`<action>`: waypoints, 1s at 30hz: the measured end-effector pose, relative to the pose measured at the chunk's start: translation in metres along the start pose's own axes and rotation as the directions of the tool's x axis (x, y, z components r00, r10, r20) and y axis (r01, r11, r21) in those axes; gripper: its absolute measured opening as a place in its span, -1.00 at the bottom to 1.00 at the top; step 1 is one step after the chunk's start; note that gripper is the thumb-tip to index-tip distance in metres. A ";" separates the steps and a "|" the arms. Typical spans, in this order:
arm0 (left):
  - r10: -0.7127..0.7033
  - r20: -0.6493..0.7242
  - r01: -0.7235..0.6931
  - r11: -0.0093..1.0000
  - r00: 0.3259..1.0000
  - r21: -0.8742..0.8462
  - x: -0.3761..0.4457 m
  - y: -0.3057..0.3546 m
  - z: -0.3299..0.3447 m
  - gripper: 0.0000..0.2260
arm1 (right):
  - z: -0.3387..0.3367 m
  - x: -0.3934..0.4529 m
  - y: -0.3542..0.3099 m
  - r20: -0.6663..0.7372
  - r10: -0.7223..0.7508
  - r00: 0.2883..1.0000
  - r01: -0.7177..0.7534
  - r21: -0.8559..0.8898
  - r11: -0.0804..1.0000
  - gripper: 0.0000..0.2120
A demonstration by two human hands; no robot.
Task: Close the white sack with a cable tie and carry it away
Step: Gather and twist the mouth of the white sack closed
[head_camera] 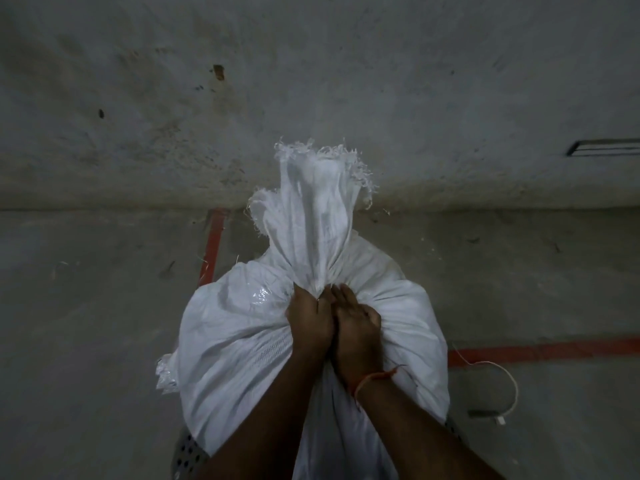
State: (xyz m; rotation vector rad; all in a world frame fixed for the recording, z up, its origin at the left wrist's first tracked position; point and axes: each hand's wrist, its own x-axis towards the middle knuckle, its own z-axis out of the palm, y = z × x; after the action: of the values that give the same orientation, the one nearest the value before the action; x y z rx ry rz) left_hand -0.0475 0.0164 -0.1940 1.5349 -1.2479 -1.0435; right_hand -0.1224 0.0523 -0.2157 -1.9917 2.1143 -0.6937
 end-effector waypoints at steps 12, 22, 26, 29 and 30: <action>0.103 0.109 -0.104 0.995 0.989 0.006 -0.023 0.024 -0.028 -0.40 | -0.055 -0.006 -0.013 0.246 -0.002 0.969 -0.004 0.022 1.000 -0.46; 0.412 -0.004 -0.401 0.888 0.911 0.227 -0.082 0.076 -0.063 -0.37 | -0.144 -0.040 -0.028 0.034 0.014 0.999 -0.023 0.282 0.959 -0.43; 0.505 0.179 -0.532 0.828 0.844 0.175 -0.095 0.102 -0.050 -0.65 | -0.177 -0.051 -0.017 -0.020 0.054 0.998 -0.046 0.269 0.962 -0.32; 0.517 0.266 -0.554 0.828 0.814 0.087 -0.103 0.115 -0.026 -0.79 | -0.199 -0.057 0.006 -0.063 0.120 0.991 -0.097 0.286 0.953 -0.47; 0.502 0.298 -0.541 0.839 0.812 0.062 -0.105 0.117 -0.015 -0.80 | -0.206 -0.060 0.017 -0.066 0.151 0.986 -0.126 0.290 0.949 -0.48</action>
State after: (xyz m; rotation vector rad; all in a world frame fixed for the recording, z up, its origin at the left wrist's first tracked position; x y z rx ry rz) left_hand -0.0774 0.1085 -0.0690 1.0600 -1.8464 -0.8178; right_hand -0.2175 0.1572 -0.0536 -1.6727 2.0392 -1.0124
